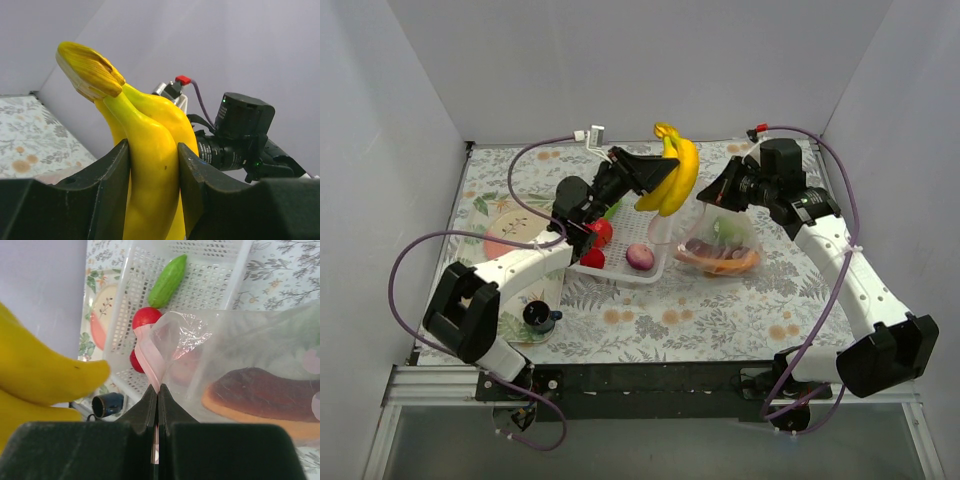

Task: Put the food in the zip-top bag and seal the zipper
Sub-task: Pick up the fake fruit from the bin, then place the fake fruit in the zipper food storage bag.

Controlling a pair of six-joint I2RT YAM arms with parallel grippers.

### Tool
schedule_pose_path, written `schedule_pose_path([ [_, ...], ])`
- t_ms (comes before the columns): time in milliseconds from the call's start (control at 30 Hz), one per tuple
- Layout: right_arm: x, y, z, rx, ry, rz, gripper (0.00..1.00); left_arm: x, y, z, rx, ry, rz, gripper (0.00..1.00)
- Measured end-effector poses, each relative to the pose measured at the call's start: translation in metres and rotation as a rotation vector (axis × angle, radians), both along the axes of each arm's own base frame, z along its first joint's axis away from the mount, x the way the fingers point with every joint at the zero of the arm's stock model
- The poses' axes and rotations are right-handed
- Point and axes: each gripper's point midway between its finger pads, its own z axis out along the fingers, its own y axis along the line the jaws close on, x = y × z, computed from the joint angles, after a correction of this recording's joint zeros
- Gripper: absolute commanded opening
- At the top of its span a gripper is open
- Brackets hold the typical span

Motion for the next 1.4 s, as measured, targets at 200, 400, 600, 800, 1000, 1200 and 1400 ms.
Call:
schedule_pose_path([
  [200, -0.002, 0.011, 0.021, 0.113, 0.0, 0.012, 0.01, -0.014, -0.033, -0.01, -0.071, -0.015, -0.104, 0.26],
  [400, -0.004, 0.015, 0.039, 0.245, -0.011, 0.015, 0.01, -0.033, -0.036, 0.01, -0.179, -0.093, -0.148, 0.29],
  [600, -0.008, 0.011, 0.04, 0.359, 0.018, 0.002, 0.01, -0.037, -0.037, -0.001, -0.199, -0.086, -0.163, 0.34],
  [800, -0.007, 0.001, 0.043, 0.457, 0.024, -0.032, 0.01, -0.038, -0.036, -0.029, -0.174, -0.023, -0.165, 0.34],
  [1000, -0.004, -0.001, 0.05, 0.526, 0.034, -0.038, 0.01, -0.039, -0.036, -0.032, -0.174, -0.015, -0.174, 0.42],
  [1200, -0.004, -0.003, 0.059, 0.559, 0.032, -0.038, 0.01, -0.043, -0.038, -0.036, -0.15, -0.036, -0.186, 0.56],
  [1400, -0.007, -0.003, 0.067, 0.586, 0.025, -0.023, 0.01, -0.046, -0.039, -0.05, -0.102, -0.05, -0.182, 0.74],
])
